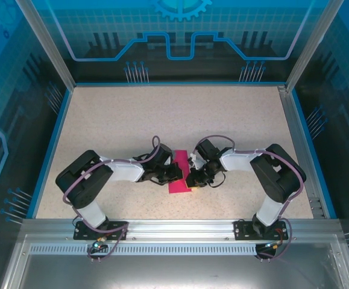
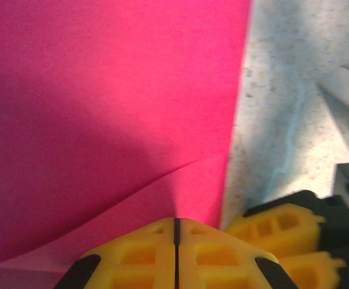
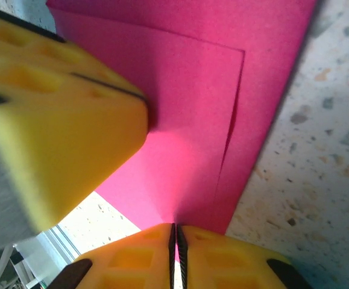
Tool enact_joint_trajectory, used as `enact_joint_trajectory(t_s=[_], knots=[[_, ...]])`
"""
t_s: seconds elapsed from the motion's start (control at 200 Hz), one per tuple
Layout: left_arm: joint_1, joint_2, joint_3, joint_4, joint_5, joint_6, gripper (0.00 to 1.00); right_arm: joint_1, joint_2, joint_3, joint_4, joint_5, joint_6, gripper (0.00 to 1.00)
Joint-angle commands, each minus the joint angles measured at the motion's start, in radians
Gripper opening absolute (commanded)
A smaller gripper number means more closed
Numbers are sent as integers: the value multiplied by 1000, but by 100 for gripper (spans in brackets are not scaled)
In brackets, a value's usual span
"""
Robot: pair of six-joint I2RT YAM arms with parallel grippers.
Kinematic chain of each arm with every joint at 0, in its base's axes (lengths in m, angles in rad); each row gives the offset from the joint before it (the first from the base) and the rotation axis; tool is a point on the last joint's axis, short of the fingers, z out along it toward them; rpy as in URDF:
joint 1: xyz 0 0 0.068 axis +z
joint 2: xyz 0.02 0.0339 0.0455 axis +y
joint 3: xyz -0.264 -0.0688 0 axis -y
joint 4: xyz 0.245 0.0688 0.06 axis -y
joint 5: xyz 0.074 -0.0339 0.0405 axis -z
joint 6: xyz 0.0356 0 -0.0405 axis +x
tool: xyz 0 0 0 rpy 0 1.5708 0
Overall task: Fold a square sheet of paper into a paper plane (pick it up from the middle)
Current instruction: Fold the triangle a second time at the center of the table.
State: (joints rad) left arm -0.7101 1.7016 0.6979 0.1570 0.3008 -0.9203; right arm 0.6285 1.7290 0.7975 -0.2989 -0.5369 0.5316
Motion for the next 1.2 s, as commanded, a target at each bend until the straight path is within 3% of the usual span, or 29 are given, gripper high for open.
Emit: enact_joint_trajectory(t_s=[0.0,0.32,0.805,1.195], knots=[[-9,19,-18,-19,-56,-18,8,13,32,-33,-43,95,7,13],[-3,-10,-27,-47,-161,44,11,16,60,-47,-55,130,1,8],[81,-60,-108,51,-164,93,13,17,56,-52,-72,149,-5,4],[154,-62,-123,20,-165,126,13,20,54,-52,-63,139,1,4]])
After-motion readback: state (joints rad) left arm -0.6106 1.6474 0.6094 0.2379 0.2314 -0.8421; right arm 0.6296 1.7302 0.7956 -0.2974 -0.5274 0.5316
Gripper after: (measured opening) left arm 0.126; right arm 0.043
